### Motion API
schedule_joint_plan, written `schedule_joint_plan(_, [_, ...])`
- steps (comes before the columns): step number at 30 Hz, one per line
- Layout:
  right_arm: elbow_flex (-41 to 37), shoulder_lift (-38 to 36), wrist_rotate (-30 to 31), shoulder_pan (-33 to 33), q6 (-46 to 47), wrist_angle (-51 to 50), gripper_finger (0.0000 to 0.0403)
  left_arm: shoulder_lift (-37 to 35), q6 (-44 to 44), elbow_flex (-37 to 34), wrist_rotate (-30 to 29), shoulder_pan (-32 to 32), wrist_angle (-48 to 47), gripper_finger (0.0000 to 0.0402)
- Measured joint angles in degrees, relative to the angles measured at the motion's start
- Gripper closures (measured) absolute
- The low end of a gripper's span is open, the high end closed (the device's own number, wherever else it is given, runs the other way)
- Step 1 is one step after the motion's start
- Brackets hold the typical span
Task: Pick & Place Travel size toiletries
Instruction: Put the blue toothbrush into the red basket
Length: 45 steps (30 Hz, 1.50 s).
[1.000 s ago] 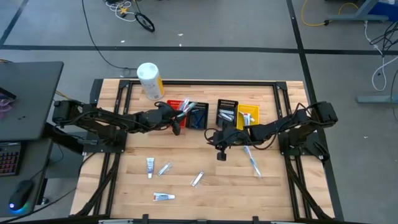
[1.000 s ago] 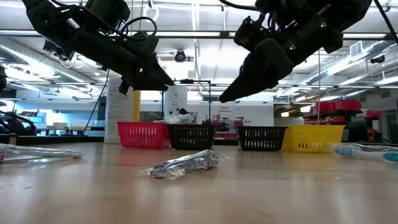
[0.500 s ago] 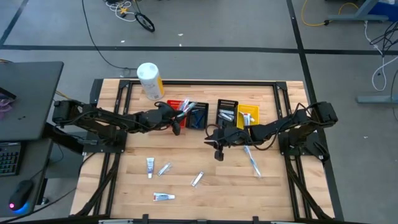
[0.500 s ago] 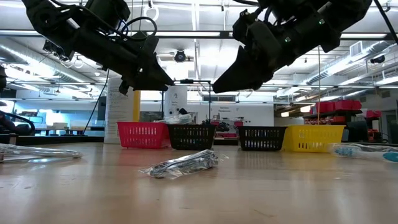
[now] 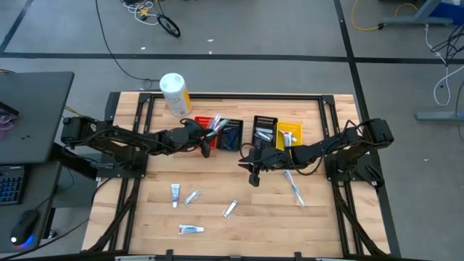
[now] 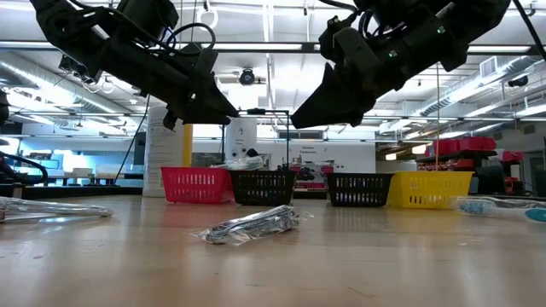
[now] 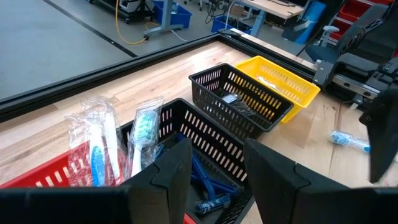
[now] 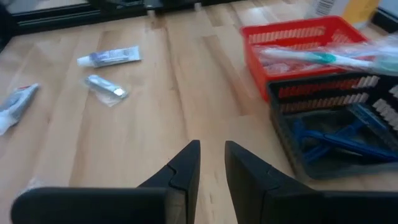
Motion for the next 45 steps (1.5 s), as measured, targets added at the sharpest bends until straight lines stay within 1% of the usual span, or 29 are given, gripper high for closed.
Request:
schedule_joint_plan(3, [0.0,0.0,1.96,0.0,0.71,-0.02,0.0322,0.0,0.0,0.0,0.0,0.0,0.01,0.0246])
schedule_joint_plan(16, [0.0,0.0,1.02,0.0,0.31,0.12,0.0322,0.0,0.02,0.0,0.0,0.0,0.02,0.0246])
schedule_joint_plan(19, [0.0,0.0,1.0,0.0,0.16,0.12,0.0316,0.0,0.02,0.0,0.0,0.0,0.01,0.0246])
schedule_joint_plan(22, [0.0,0.0,0.94,0.0,0.12,0.12,0.0294,0.0,0.02,0.0,0.0,0.0,0.0,0.0246])
schedule_joint_plan(28, [0.0,0.0,0.83,0.0,-0.81,0.12,0.0234,0.0,0.02,0.0,0.0,0.0,0.02,0.0246])
schedule_joint_plan(37, [0.0,0.0,-3.11,0.09,-4.44,0.45,0.0157,0.0,0.02,0.0,0.0,0.0,0.0,0.0246])
schedule_joint_plan(40, [0.0,0.0,-4.29,0.09,-4.62,0.41,0.0141,0.0,0.01,0.0,0.0,0.0,0.01,0.0246])
schedule_joint_plan(45, [0.0,0.0,-5.12,0.09,-4.43,0.24,0.0137,0.0,0.02,0.0,0.0,0.0,0.0,0.0246])
